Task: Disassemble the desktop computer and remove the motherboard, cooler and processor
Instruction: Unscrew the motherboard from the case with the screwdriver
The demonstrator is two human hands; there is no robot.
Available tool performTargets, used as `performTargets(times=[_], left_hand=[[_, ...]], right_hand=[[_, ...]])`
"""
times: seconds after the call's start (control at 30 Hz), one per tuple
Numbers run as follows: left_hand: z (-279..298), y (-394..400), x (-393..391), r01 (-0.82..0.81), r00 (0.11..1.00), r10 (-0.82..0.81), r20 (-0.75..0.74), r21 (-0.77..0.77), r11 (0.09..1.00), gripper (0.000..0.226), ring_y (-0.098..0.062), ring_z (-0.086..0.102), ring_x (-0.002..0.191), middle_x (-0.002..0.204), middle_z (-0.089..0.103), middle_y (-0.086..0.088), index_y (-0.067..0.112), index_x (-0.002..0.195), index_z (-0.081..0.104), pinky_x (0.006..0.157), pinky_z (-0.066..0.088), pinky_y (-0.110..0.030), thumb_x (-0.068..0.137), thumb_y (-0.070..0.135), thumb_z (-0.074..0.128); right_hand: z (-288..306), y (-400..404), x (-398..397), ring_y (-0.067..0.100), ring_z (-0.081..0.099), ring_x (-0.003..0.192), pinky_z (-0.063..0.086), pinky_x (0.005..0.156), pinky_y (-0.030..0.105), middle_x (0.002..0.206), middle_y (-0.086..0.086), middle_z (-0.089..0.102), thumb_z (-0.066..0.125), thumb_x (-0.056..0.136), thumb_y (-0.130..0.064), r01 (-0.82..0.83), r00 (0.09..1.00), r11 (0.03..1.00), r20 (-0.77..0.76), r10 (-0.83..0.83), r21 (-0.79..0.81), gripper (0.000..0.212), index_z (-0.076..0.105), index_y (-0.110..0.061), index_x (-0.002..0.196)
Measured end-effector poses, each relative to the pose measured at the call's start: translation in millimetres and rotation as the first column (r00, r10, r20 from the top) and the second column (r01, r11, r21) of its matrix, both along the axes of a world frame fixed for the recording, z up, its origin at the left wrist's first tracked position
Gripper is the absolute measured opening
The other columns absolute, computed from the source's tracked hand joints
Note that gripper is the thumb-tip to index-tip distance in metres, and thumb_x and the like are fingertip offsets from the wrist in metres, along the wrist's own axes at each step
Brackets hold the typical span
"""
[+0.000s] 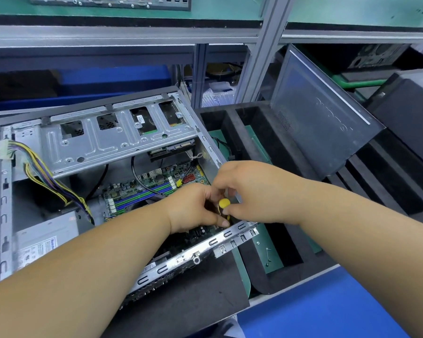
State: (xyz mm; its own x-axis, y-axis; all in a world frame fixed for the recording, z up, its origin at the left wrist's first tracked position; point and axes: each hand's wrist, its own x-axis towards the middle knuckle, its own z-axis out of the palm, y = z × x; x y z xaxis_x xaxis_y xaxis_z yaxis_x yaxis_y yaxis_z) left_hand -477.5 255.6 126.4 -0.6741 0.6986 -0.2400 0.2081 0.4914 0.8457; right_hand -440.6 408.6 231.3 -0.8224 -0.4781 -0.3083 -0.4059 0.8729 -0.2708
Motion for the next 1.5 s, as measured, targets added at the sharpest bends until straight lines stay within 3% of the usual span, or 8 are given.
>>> performTargets(times=[0.1, 0.27, 0.37, 0.67, 0.87, 1.03, 1.23, 1.5], left_hand=[[-2, 4, 4, -0.034, 0.999, 0.034, 0.006, 0.033, 0.999, 0.032, 0.01, 0.051, 0.058, 0.06, 0.057, 0.027, 0.035, 0.064, 0.056, 0.053, 0.039, -0.007, 0.071, 0.025, 0.086], [-1, 0, 3, -0.019, 0.996, 0.013, 0.084, 0.069, 0.997, 0.023, 0.004, 0.061, 0.082, 0.083, 0.068, 0.022, 0.04, 0.081, 0.066, 0.079, 0.047, -0.016, 0.075, 0.025, 0.083], [1, -3, 0, -0.004, 0.993, 0.0, 0.118, 0.036, 0.999, 0.014, 0.01, 0.057, 0.066, 0.076, 0.066, 0.02, 0.028, 0.08, 0.069, 0.061, 0.043, -0.009, 0.079, 0.02, 0.08], [-4, 5, -1, -0.035, 0.998, 0.035, 0.052, 0.014, 0.999, 0.034, 0.008, 0.053, 0.059, 0.061, 0.059, 0.025, 0.049, 0.063, 0.06, 0.058, 0.04, -0.008, 0.066, 0.028, 0.088], [-9, 1, -7, 0.005, 1.0, -0.004, 0.013, -0.111, 0.994, 0.019, 0.001, 0.06, 0.074, 0.079, 0.067, 0.017, 0.031, 0.077, 0.066, 0.072, 0.049, -0.018, 0.071, 0.029, 0.085], [-8, 3, -8, -0.002, 0.998, -0.004, -0.059, -0.11, 0.994, 0.033, 0.004, 0.053, 0.061, 0.063, 0.058, 0.024, 0.038, 0.064, 0.054, 0.056, 0.039, -0.007, 0.069, 0.029, 0.085], [-9, -5, -16, 0.113, 0.941, -0.203, -0.271, -0.314, 0.943, 0.046, -0.012, 0.054, 0.098, 0.108, 0.057, 0.008, 0.022, 0.109, 0.063, 0.085, 0.046, -0.028, 0.072, 0.043, 0.08], [-14, -11, -21, 0.142, 0.862, -0.333, -0.381, -0.45, 0.882, 0.027, -0.022, 0.051, 0.102, 0.104, 0.056, 0.0, 0.019, 0.104, 0.064, 0.089, 0.045, -0.036, 0.079, 0.027, 0.07]], right_hand=[[-9, 1, 0, 0.008, 0.051, 0.08, 0.042, 0.072, 0.026, 0.094, -0.011, 0.051, 0.072, 0.083, -0.031, 0.051, 0.997, 0.999, -0.054, -0.052, -0.017, 0.016, 0.066, -0.025, 0.096], [-8, 1, -6, 0.011, 0.053, 0.085, 0.038, 0.071, 0.023, 0.093, -0.013, 0.046, 0.066, 0.088, -0.016, -0.002, 1.0, 0.999, 0.025, 0.002, 0.038, 0.02, 0.069, -0.026, 0.105], [-4, 5, -10, 0.022, 0.063, 0.092, 0.049, 0.08, 0.034, 0.097, -0.002, 0.062, 0.061, 0.088, -0.008, -0.061, 0.997, 0.998, 0.057, 0.06, 0.007, 0.02, 0.071, -0.017, 0.103], [-15, 4, -16, 0.008, 0.044, 0.084, 0.031, 0.067, 0.026, 0.086, -0.016, 0.033, 0.067, 0.088, -0.027, -0.122, 0.992, 0.993, 0.026, 0.121, 0.006, 0.019, 0.064, -0.025, 0.106], [-15, 7, -25, 0.013, 0.051, 0.101, 0.045, 0.084, 0.033, 0.097, -0.015, 0.049, 0.066, 0.081, -0.003, -0.266, 0.961, 0.964, 0.077, 0.266, -0.018, 0.037, 0.068, -0.029, 0.107], [-22, 8, -29, 0.008, 0.043, 0.099, 0.031, 0.101, 0.027, 0.096, -0.015, 0.046, 0.067, 0.086, -0.03, -0.328, 0.945, 0.945, 0.012, 0.328, 0.01, 0.024, 0.065, -0.025, 0.11], [-32, 6, -29, 0.017, 0.046, 0.106, 0.026, 0.096, 0.032, 0.106, -0.008, 0.056, 0.049, 0.097, -0.033, -0.451, 0.887, 0.851, 0.031, 0.46, 0.271, 0.017, 0.057, -0.026, 0.11], [-37, 5, -28, 0.016, 0.048, 0.103, 0.027, 0.1, 0.036, 0.102, -0.008, 0.053, 0.05, 0.095, -0.023, -0.447, 0.891, 0.849, 0.052, 0.452, 0.281, 0.012, 0.056, -0.025, 0.105]])
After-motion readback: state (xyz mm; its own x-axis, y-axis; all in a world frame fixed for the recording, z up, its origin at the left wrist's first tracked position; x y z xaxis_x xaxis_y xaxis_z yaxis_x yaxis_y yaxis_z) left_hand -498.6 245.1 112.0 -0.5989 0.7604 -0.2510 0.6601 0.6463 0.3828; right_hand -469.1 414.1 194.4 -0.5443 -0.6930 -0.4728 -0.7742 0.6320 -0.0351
